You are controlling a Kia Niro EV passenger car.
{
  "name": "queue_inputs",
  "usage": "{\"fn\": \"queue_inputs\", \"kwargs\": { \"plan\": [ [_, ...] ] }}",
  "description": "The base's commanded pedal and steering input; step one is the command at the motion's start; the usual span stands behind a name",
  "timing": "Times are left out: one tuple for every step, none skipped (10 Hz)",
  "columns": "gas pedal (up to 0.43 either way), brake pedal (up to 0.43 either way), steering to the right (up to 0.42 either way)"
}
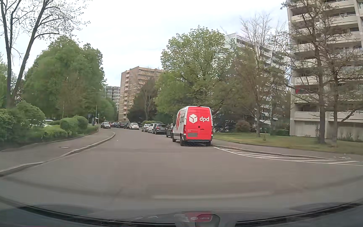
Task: Follow the waypoints while adhering to traffic rules and regulations
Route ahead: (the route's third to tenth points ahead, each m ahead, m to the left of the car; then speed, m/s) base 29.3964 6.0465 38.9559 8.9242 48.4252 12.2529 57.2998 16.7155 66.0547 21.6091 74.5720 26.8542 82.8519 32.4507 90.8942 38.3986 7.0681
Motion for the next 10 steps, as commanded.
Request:
{"fn": "queue_inputs", "kwargs": {
  "plan": [
    [0.087, 0.000, -0.051],
    [0.087, 0.000, -0.056],
    [0.087, 0.000, -0.056],
    [0.079, 0.000, -0.050],
    [0.067, 0.000, -0.048],
    [0.067, 0.000, -0.048],
    [0.067, 0.000, -0.051],
    [0.067, 0.000, -0.051],
    [0.067, 0.000, -0.051],
    [0.067, 0.000, -0.051]
  ]
}}
